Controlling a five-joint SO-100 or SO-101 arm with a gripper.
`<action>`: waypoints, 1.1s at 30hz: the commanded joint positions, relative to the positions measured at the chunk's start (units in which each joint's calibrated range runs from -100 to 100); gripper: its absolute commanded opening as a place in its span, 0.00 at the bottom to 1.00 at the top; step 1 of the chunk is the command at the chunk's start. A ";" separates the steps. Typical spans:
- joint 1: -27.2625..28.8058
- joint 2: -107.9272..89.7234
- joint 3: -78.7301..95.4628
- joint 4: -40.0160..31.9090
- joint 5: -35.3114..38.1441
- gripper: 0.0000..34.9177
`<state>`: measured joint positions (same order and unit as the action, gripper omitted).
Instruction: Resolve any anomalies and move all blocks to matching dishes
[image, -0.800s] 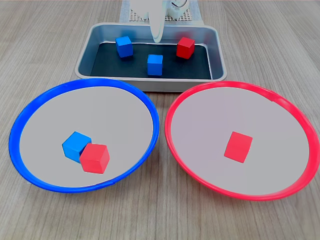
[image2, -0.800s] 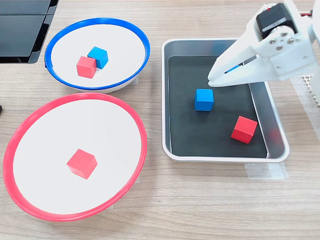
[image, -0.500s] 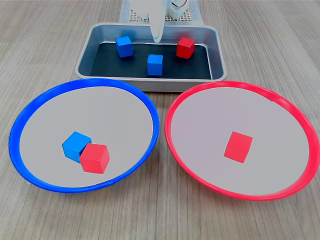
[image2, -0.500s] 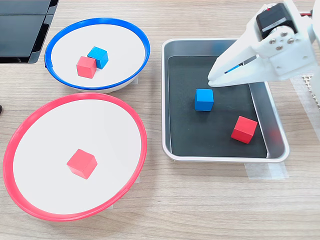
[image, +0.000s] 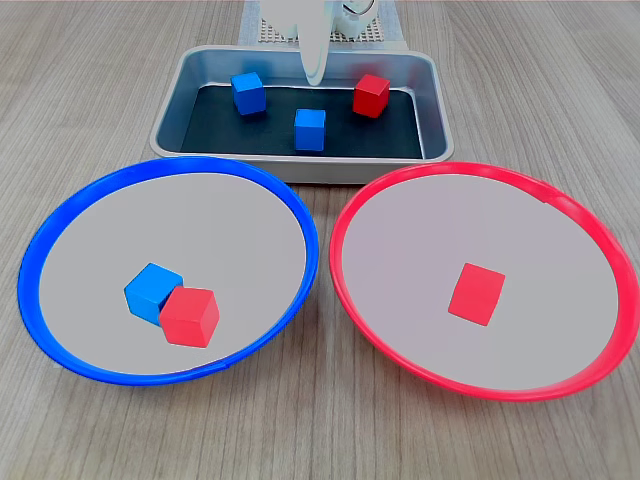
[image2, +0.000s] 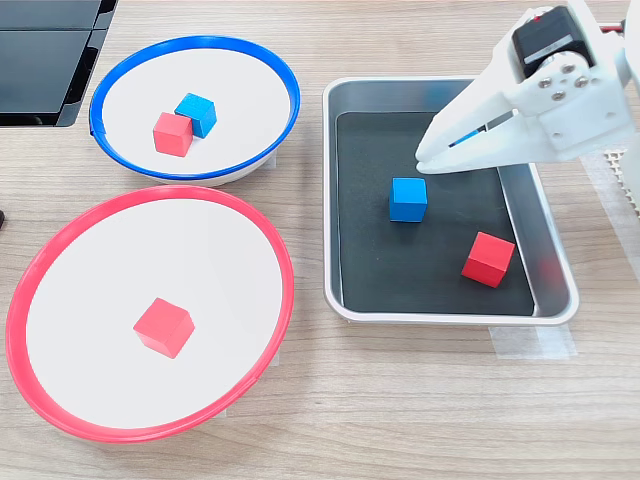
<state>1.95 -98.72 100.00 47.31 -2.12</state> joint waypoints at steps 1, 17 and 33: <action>-0.21 -0.34 0.00 0.11 0.15 0.01; -0.21 -0.34 0.00 0.11 0.15 0.01; 4.31 40.68 -33.23 -2.69 10.01 0.23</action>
<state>4.96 -79.54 85.84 46.57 3.05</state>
